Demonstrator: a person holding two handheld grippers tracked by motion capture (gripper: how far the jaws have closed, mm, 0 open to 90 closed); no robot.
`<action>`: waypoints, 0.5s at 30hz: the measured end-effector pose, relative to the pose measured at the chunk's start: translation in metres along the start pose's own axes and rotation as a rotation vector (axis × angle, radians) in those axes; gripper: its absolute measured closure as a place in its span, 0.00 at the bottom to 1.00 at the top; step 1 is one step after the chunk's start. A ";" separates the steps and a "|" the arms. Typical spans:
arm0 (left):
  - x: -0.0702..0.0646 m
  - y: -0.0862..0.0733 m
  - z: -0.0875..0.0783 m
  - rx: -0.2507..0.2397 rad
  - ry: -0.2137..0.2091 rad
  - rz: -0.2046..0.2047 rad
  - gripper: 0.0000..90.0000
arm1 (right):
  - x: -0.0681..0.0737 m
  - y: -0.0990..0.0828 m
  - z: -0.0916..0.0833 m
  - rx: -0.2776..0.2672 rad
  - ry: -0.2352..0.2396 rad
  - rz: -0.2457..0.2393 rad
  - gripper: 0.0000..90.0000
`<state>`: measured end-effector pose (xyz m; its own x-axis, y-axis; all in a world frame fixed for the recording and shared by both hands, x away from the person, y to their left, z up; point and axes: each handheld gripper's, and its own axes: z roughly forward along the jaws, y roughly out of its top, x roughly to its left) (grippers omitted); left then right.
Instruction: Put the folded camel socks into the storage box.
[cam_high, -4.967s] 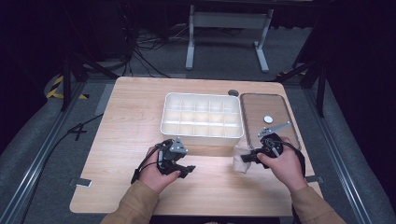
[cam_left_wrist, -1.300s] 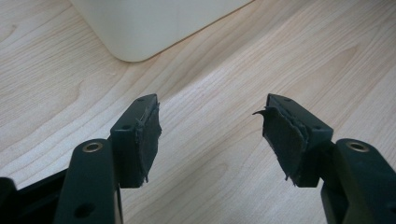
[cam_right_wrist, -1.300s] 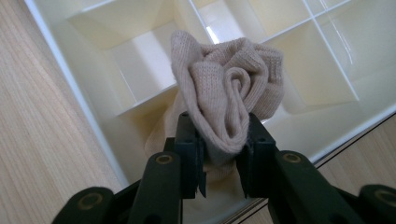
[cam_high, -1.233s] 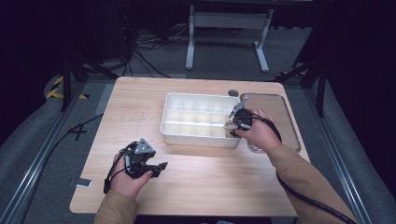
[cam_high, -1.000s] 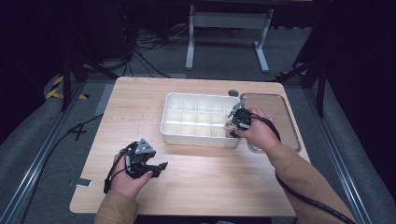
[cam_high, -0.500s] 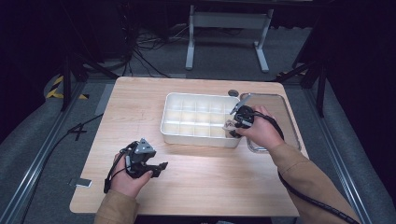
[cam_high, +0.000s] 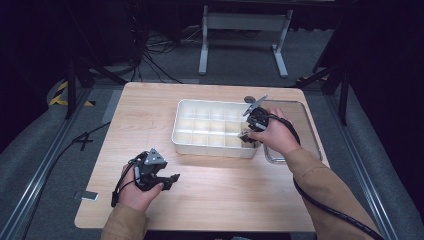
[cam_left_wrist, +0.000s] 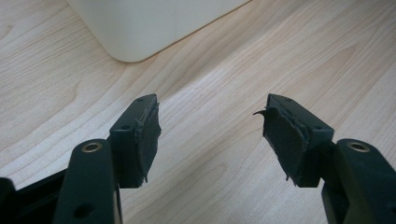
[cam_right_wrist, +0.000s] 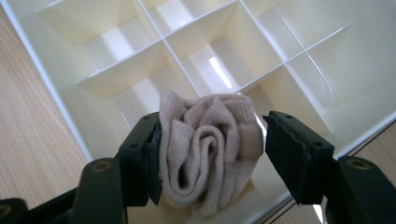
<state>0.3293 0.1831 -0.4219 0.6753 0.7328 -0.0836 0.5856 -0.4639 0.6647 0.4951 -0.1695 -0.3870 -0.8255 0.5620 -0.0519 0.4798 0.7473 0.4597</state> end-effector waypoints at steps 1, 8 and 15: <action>0.000 0.000 0.000 0.000 0.000 0.002 0.41 | -0.002 0.001 0.001 0.004 0.015 0.001 0.44; 0.000 0.000 0.000 -0.004 0.001 0.000 0.41 | -0.004 0.003 -0.001 0.057 0.057 -0.050 0.76; -0.001 0.000 0.000 -0.010 0.003 0.007 0.41 | 0.006 -0.001 -0.003 0.089 0.049 -0.075 0.81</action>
<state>0.3288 0.1824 -0.4214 0.6780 0.7310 -0.0770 0.5764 -0.4637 0.6729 0.4884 -0.1678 -0.3852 -0.8724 0.4873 -0.0386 0.4392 0.8162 0.3754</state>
